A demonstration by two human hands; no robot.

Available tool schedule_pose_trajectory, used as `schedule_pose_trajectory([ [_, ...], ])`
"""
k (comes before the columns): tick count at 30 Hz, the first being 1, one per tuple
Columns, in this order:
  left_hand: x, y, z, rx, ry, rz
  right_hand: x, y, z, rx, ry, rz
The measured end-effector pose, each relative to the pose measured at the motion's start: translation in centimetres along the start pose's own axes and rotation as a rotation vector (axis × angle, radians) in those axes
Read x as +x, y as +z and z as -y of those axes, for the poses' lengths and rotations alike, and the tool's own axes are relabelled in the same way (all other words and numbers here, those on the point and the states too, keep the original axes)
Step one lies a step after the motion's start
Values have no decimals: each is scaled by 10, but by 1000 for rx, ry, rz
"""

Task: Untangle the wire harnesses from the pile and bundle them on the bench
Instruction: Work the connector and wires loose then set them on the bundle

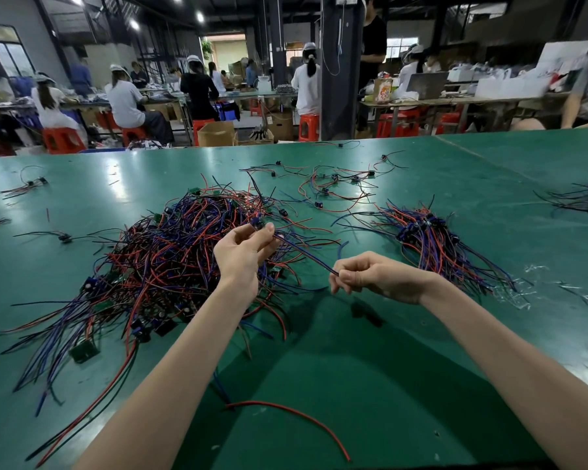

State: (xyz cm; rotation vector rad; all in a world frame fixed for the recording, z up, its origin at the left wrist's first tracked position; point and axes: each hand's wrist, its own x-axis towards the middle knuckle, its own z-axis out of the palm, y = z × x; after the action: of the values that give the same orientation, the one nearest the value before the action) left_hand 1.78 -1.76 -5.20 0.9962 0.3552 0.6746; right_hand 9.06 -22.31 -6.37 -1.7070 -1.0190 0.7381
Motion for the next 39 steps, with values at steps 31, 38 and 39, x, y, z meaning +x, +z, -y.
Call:
schedule_pose_trajectory([
  [31, -39, 26, 25, 7, -190, 218, 2, 7, 27, 335, 108, -342],
  [38, -53, 29, 37, 221, -80, 323, 4, 26, 26, 354, 89, -403],
  [39, -53, 29, 35, 228, -79, 345, 3, 25, 26, 355, 95, -418],
])
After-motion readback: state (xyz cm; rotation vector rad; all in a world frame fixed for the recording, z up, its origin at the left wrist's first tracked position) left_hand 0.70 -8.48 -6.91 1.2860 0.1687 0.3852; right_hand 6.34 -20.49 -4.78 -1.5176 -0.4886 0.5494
